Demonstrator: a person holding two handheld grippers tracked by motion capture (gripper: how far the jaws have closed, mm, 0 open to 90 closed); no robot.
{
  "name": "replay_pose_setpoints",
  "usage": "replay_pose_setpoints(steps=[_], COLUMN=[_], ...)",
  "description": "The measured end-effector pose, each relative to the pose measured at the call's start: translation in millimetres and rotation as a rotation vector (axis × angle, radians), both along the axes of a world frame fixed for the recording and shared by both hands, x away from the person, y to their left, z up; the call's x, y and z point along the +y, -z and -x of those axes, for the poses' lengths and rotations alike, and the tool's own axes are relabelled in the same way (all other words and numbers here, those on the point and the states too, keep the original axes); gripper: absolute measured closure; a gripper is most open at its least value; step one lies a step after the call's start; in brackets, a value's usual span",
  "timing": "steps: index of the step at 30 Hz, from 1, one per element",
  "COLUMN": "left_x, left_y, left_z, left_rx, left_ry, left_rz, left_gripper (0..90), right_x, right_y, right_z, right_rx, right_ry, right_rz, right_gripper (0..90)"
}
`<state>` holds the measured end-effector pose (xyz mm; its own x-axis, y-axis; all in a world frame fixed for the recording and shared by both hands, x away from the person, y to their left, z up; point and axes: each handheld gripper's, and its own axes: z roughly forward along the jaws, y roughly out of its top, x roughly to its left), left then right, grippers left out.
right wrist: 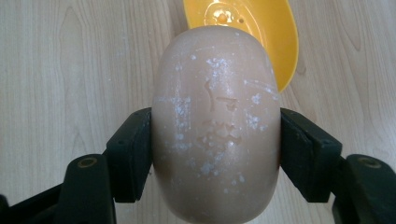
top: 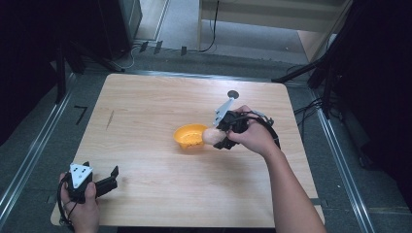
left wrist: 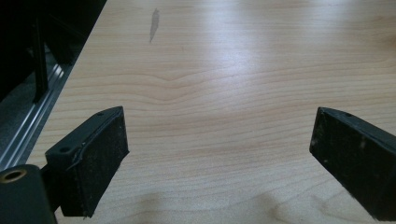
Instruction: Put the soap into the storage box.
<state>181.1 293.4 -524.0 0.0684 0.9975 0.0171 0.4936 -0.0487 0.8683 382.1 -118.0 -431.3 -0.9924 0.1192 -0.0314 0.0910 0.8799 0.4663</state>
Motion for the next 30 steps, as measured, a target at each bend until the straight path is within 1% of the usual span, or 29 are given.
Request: replay_pose_setpoints(steps=[2, 4, 6, 7, 9, 11, 14, 20, 21, 27, 30], left_x=[0.0, 0.3, 0.7, 0.7, 0.5, 0.4, 0.7, 1.0, 1.0, 1.4, 1.8], left_y=[0.0, 0.0, -0.1, -0.1, 0.0, 0.0, -0.1, -0.1, -0.1, -0.1, 0.0], left_z=[0.0, -0.1, 0.1, 0.0, -0.2, -0.2, -0.4, -0.2, -0.1, 0.0, -0.1], left_rx=[-0.001, -0.001, 0.0, 0.001, 0.0, 0.0, 0.0, -0.002, -0.002, -0.003, -0.005], left_ry=[0.0, 0.001, 0.002, 0.0, 0.0, 0.0, 0.001, 0.002, 0.001, 0.0, 0.001], left_rz=[0.0, 0.003, 0.005, 0.004, 0.005, 0.007, 0.007, 0.008, 0.011, 0.017, 0.021], left_gripper=[4.7, 4.7, 4.7, 4.7, 4.7, 4.7, 4.7, 4.7, 4.7, 4.7, 4.7], right_x=[3.2, 5.4, 8.2, 9.7, 12.6, 14.5, 17.9, 25.5, 27.5, 36.2, 40.8], right_y=[-0.7, -1.4, -2.5, -3.0, -4.6, -5.6, -6.1, -6.3, -5.7, -1.0, 0.6], right_z=[-1.6, -4.6, -6.7, -8.5, -10.2, -11.3, -13.4, -16.8, -17.4, -21.2, -22.9], right_rx=[0.003, -0.002, -0.009, -0.02, -0.019, -0.027, -0.026, -0.012, -0.015, -0.001, -0.005], right_ry=[-0.004, -0.017, -0.018, -0.03, -0.044, -0.047, -0.064, -0.079, -0.082, -0.082, -0.093], right_rz=[0.005, -0.012, -0.002, 0.001, 0.004, -0.007, 0.005, 0.013, 0.009, 0.002, 0.013], right_gripper=[33.4, 33.4, 33.4, 33.4, 33.3, 33.3, 33.3, 33.3, 33.3, 33.3, 33.3])
